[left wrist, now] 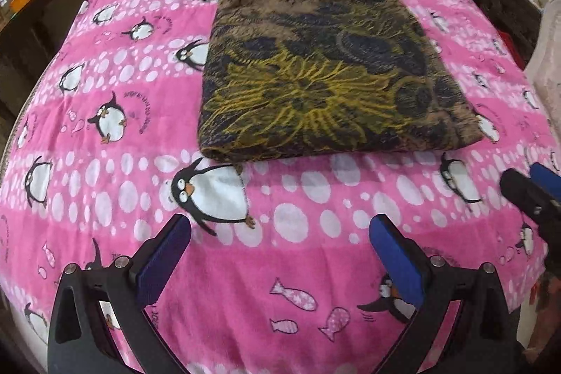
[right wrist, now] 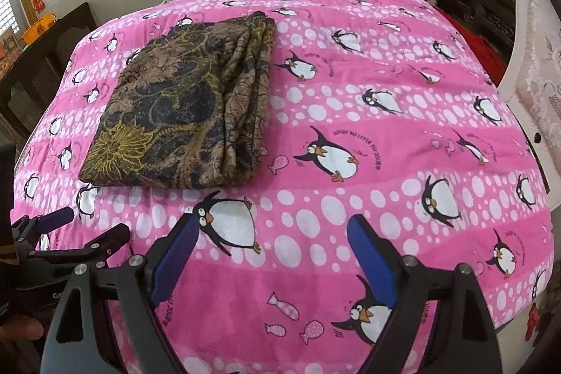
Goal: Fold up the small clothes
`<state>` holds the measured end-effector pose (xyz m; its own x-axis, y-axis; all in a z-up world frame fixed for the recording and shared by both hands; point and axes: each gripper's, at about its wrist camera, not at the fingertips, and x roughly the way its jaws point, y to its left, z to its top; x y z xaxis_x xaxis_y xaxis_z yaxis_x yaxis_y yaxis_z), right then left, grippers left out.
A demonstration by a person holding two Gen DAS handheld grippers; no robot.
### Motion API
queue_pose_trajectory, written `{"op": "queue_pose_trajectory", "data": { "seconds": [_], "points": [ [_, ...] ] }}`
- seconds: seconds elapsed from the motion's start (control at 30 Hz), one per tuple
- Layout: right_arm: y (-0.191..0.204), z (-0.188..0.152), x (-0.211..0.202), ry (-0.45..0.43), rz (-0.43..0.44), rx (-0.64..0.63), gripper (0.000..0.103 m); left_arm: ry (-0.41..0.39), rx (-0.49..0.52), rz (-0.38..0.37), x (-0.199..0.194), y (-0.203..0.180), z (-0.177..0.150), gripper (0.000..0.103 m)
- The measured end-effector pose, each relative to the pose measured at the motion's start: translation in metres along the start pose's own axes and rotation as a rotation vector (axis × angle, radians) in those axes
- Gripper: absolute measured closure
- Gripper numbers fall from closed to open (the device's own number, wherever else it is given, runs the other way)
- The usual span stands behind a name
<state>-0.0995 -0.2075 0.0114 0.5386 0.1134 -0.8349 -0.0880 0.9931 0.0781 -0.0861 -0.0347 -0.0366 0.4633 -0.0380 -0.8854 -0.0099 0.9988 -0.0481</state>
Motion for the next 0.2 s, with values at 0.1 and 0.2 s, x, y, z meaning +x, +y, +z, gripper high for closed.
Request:
{"op": "queue_pose_trajectory", "data": {
  "seconds": [0.1,0.2],
  "points": [
    [0.0037,-0.0008,0.0010,-0.001,0.007,-0.013,0.013,-0.038,0.030,0.002,-0.0069,-0.0050,0.0006,0.016],
    [0.0062,-0.0009,0.0009,-0.005,0.008,-0.019,0.013,-0.056,0.043,0.004,-0.0115,-0.0082,0.0025,0.016]
  ]
}}
